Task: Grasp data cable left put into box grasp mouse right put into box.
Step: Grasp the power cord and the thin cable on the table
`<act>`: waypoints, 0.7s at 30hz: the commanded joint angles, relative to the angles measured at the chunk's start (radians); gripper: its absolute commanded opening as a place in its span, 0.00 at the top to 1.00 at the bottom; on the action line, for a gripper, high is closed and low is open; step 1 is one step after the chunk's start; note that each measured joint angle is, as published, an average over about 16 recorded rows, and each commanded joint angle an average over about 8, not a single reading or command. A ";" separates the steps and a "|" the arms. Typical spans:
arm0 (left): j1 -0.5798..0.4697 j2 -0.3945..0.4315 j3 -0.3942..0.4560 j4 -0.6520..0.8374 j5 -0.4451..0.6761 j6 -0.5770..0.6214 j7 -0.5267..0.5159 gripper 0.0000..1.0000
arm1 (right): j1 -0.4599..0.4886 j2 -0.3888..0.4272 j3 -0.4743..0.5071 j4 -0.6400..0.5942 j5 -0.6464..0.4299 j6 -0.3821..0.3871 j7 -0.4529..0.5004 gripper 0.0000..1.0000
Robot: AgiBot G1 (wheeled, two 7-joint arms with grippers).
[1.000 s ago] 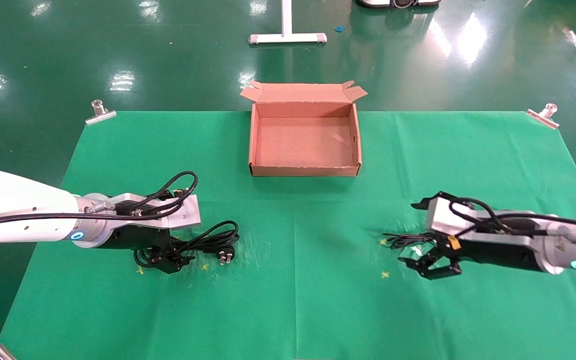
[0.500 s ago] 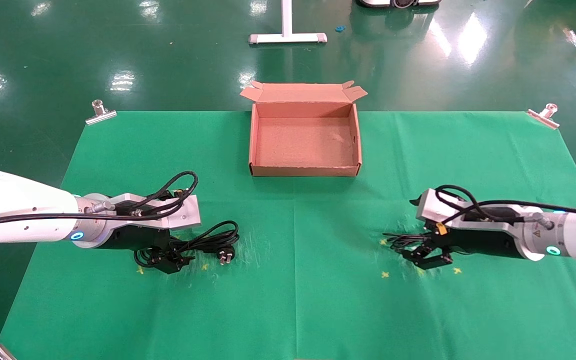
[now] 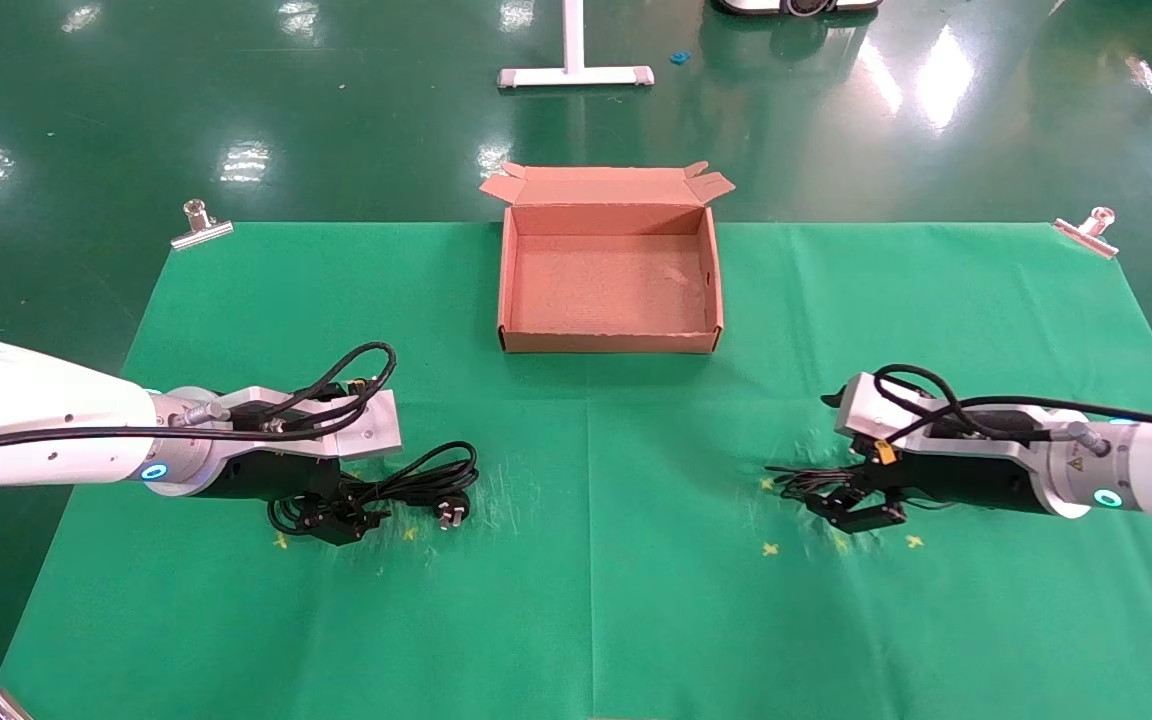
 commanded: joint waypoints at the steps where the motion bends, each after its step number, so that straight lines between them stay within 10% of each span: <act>1: 0.000 0.000 0.000 0.000 0.000 0.000 0.000 1.00 | -0.001 0.001 0.000 0.002 0.001 -0.001 0.000 1.00; 21: 0.000 0.000 0.000 0.000 0.000 0.000 0.000 1.00 | -0.003 0.004 0.002 0.007 0.004 -0.005 0.001 1.00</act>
